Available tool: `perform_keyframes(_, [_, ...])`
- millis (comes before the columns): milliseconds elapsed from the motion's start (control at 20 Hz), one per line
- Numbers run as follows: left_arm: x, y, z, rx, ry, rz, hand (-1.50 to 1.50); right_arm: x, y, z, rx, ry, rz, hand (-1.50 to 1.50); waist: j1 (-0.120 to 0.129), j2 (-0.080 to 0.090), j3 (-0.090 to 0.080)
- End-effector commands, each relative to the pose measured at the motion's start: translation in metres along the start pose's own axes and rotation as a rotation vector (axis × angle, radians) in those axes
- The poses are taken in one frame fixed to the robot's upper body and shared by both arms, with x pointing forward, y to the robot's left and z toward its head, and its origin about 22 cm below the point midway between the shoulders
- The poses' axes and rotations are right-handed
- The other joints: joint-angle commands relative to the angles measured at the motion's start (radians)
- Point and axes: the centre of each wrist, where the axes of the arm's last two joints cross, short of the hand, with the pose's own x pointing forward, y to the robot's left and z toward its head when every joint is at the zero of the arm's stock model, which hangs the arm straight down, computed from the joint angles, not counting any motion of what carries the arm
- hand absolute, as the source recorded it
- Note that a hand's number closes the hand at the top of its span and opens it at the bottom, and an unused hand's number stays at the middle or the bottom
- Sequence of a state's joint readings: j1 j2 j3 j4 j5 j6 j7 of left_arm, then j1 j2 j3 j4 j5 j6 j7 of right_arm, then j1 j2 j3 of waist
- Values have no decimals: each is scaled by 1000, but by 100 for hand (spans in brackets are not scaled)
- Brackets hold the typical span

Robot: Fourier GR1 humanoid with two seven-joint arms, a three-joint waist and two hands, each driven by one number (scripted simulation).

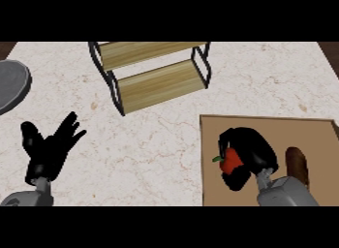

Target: Pick the bell pepper from the tray and place it in the tiered shelf

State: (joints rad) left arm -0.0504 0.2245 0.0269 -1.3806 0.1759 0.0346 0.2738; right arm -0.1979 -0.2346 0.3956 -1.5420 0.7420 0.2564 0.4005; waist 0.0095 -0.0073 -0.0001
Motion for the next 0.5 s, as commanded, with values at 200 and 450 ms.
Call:
perform_keyframes(200, [1, -11, -1, -46, 42, -7, 0, 155, 28, 17, 66, -367, -64, 150, 48, 8, 1])
perform_keyframes(450, [-11, -9, -7, -21, 57, 1, 0, 202, -12, 68, -145, -476, -125, 150, 8, 2, -1])
